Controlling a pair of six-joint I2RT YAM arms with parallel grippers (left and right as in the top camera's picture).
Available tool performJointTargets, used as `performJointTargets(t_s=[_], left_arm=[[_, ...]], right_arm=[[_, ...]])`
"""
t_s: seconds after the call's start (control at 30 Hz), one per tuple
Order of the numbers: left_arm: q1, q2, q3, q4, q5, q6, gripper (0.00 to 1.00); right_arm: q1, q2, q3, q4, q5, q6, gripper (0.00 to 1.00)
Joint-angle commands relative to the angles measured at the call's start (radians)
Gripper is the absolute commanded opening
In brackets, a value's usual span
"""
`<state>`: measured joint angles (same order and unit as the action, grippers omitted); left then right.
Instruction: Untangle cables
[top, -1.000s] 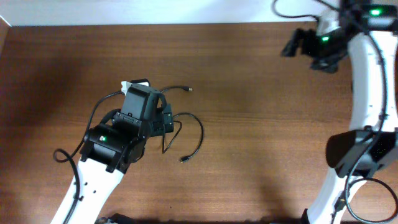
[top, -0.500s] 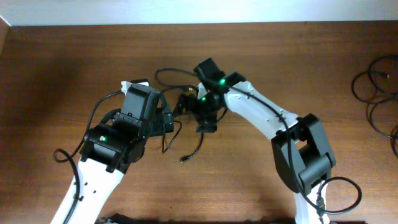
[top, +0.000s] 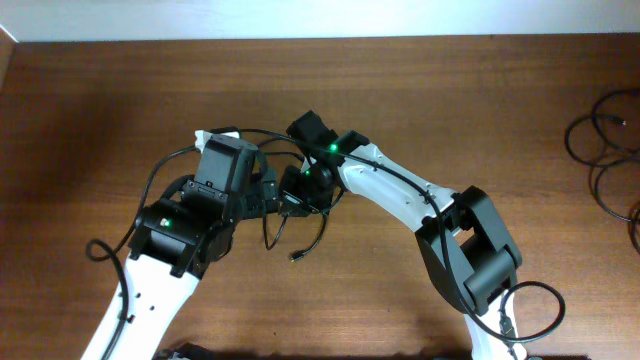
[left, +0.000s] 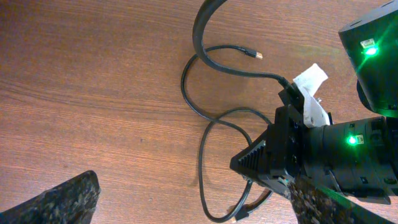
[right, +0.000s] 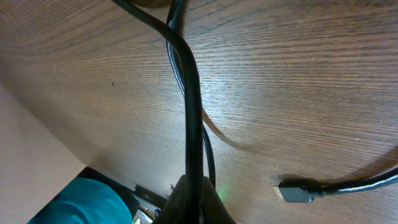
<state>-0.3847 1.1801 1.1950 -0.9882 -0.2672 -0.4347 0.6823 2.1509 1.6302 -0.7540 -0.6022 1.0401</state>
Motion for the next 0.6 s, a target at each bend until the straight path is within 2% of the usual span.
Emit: performJointTargets(t_s=[0.0, 0.07, 0.17, 0.23, 0.27, 0.37, 0.43, 0.57], left_arm=[[0.002, -0.001, -0.001, -0.002, -0.014, -0.009, 0.99], [0.002, -0.001, -0.001, -0.002, -0.014, -0.009, 0.99], [0.002, -0.001, -0.001, -0.002, -0.014, -0.009, 0.99], [0.002, -0.001, -0.001, -0.002, -0.014, -0.009, 0.99], [0.002, -0.001, -0.001, -0.002, -0.014, -0.009, 0.99], [0.002, -0.001, -0.001, -0.002, -0.014, -0.009, 0.99], [0.002, -0.001, -0.001, -0.002, -0.014, -0.009, 0.99], [0.002, -0.001, -0.001, -0.002, -0.014, -0.009, 0.99]], right_arm=[[-0.003, 0.017, -0.006, 0.004, 0.019, -0.021, 0.04], [-0.048, 0.015, 0.013, 0.002, 0.019, -0.124, 0.04], [-0.241, 0.000, 0.108, -0.036, -0.062, -0.194, 0.04], [-0.399, 0.000, 0.285, -0.141, -0.093, -0.283, 0.04], [-0.457, 0.000, 0.381, -0.197, -0.050, -0.323, 0.04], [-0.610, 0.000, 0.649, -0.343, 0.259, -0.356, 0.04], [-0.694, 0.000, 0.689, -0.336, 0.412, -0.352, 0.04], [-0.858, 0.000, 0.683, -0.278, 0.539, -0.352, 0.04]])
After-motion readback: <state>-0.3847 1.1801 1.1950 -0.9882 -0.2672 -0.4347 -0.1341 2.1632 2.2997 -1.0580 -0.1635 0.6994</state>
